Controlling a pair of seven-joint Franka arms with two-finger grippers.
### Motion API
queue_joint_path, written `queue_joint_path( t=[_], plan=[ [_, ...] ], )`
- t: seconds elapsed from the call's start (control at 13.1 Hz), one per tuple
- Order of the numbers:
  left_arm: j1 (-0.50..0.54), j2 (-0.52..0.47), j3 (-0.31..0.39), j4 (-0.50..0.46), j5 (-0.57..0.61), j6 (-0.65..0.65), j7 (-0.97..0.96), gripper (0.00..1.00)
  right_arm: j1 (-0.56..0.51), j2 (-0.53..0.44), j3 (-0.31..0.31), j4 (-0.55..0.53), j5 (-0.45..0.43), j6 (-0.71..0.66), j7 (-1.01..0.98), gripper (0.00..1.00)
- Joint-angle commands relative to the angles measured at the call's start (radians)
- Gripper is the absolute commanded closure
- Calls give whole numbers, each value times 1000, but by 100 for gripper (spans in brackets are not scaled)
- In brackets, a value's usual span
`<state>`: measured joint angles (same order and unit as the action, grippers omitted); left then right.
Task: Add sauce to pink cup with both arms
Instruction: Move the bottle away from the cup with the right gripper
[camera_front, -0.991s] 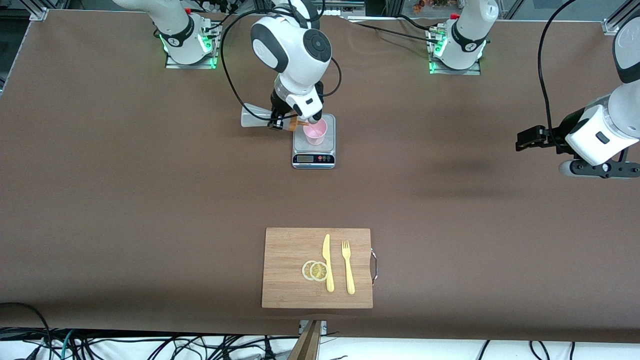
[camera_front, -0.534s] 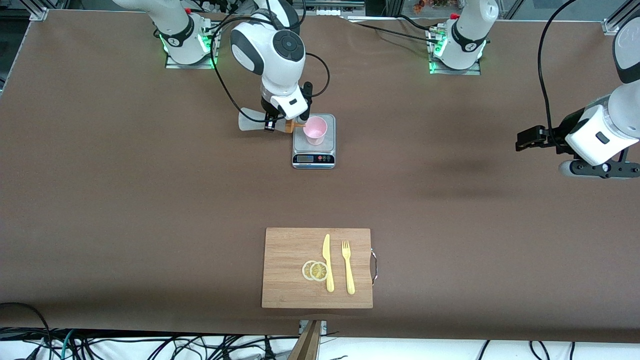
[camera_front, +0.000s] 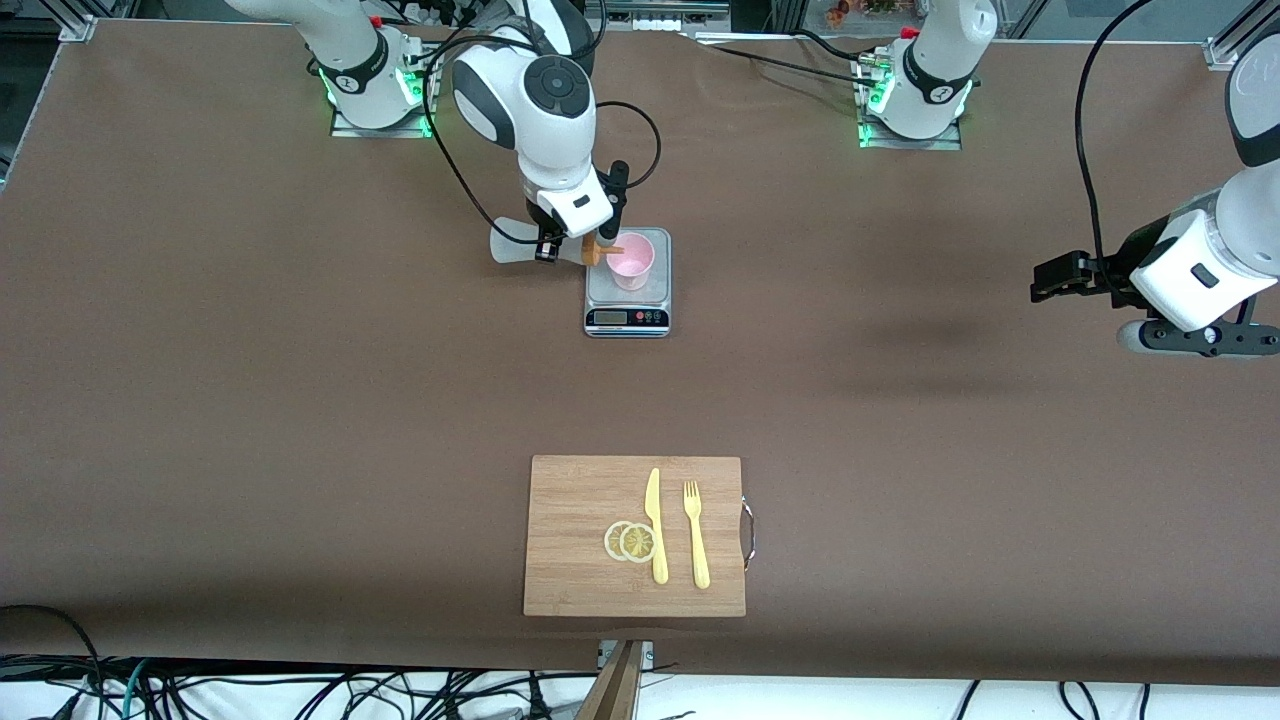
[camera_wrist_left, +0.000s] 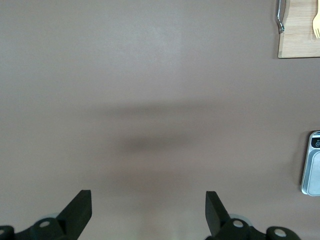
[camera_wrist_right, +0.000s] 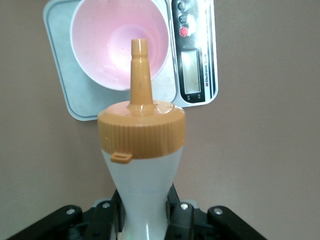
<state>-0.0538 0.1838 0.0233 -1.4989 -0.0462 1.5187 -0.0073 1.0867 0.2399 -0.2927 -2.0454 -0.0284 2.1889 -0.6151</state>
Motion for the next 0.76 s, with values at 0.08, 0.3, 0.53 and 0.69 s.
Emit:
queue_joint_path(
  t=[0.08, 0.3, 0.53, 0.69],
  plan=[
    [2, 16, 1, 31, -15, -17, 24, 0, -2, -66, -87, -36, 158, 15, -210, 75],
    [2, 16, 1, 31, -15, -17, 24, 0, -1, -67, -170, -33, 362, 6, -430, 74],
    [2, 16, 1, 31, -15, -17, 24, 0, -2, -67, -245, -33, 510, -18, -585, 73],
    [2, 16, 1, 31, -15, -17, 24, 0, -17, -59, -301, -30, 632, -70, -717, 73]
  ],
)
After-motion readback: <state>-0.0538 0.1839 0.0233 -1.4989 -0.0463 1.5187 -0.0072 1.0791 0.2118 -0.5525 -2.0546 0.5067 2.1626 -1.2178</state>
